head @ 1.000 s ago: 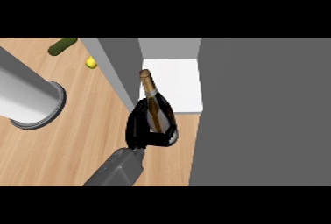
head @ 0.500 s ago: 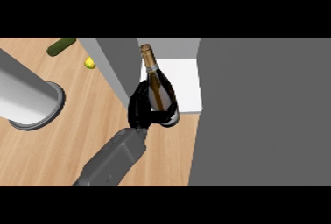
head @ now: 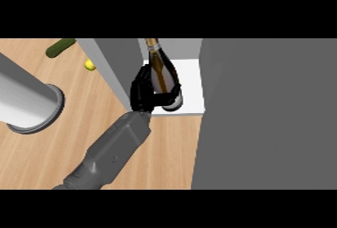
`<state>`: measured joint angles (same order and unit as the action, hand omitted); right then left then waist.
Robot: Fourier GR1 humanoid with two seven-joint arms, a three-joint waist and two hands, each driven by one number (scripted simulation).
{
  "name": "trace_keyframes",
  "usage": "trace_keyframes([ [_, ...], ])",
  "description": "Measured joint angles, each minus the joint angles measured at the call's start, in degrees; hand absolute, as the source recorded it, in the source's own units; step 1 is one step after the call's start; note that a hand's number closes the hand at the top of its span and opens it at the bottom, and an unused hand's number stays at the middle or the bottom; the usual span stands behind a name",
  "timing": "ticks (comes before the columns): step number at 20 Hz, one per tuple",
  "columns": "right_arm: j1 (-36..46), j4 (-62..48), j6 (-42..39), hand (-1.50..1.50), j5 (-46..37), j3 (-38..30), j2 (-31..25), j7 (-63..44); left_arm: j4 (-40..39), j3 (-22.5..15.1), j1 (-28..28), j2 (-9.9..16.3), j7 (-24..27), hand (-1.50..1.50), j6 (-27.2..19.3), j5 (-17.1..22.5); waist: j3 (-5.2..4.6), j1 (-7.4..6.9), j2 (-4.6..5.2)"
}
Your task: Pick up the wine, place it into the cabinet and close the cabinet
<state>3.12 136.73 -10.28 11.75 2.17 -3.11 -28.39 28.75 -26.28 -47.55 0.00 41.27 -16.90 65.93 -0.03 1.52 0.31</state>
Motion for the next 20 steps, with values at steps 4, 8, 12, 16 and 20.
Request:
trace_keyframes([
  [4,-0.91,-1.64,-0.87,-1.50,0.26,-0.42,0.22,2.08,-2.99,0.40,-3.45,-0.01,-1.69,1.50,-1.09,0.81,-0.02,0.14,0.12],
  [8,-0.27,-0.37,-0.45,-1.50,1.00,-0.56,-0.02,0.85,-8.17,1.10,-7.37,-0.02,-3.00,1.50,-0.33,1.02,-0.05,0.70,0.39],
  [12,0.38,-0.95,-0.17,-1.50,0.47,-0.06,0.32,1.12,-11.68,1.22,-10.32,-0.02,-5.09,1.50,-0.13,1.33,-0.06,1.27,0.62],
  [16,0.50,-1.65,-1.17,-1.50,1.38,-0.42,-0.09,2.01,-14.09,1.29,-12.55,-0.02,-5.94,1.50,-0.28,1.99,-0.07,2.19,0.89],
  [20,2.50,-2.35,-1.04,-1.50,1.56,-0.23,-0.27,1.58,-14.11,1.14,-12.37,-0.01,-4.88,1.50,0.05,3.37,-0.07,2.79,1.00],
])
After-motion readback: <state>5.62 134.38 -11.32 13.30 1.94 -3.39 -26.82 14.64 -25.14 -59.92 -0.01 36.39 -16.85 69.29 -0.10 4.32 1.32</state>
